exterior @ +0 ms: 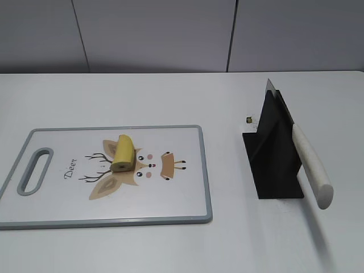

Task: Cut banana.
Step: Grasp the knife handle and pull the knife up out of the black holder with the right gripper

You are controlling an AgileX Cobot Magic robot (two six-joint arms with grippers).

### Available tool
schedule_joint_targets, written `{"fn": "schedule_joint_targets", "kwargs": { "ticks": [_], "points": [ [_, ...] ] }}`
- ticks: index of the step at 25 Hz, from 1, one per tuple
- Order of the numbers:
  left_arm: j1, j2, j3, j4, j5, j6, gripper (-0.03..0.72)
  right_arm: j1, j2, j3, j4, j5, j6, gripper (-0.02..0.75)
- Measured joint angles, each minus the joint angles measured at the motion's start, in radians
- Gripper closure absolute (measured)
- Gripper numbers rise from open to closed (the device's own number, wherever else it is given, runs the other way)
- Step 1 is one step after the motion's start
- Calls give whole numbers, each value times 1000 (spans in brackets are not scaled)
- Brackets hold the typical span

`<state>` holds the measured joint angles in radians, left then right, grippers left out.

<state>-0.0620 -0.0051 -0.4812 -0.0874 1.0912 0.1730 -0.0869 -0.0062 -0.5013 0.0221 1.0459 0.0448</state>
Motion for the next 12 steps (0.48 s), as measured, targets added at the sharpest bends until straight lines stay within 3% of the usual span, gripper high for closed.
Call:
{"fn": "schedule_joint_targets", "kwargs": {
  "ticks": [12],
  "points": [
    [0,0,0,0,0,0,105,0,0,0,0,0,0,175]
  ]
}}
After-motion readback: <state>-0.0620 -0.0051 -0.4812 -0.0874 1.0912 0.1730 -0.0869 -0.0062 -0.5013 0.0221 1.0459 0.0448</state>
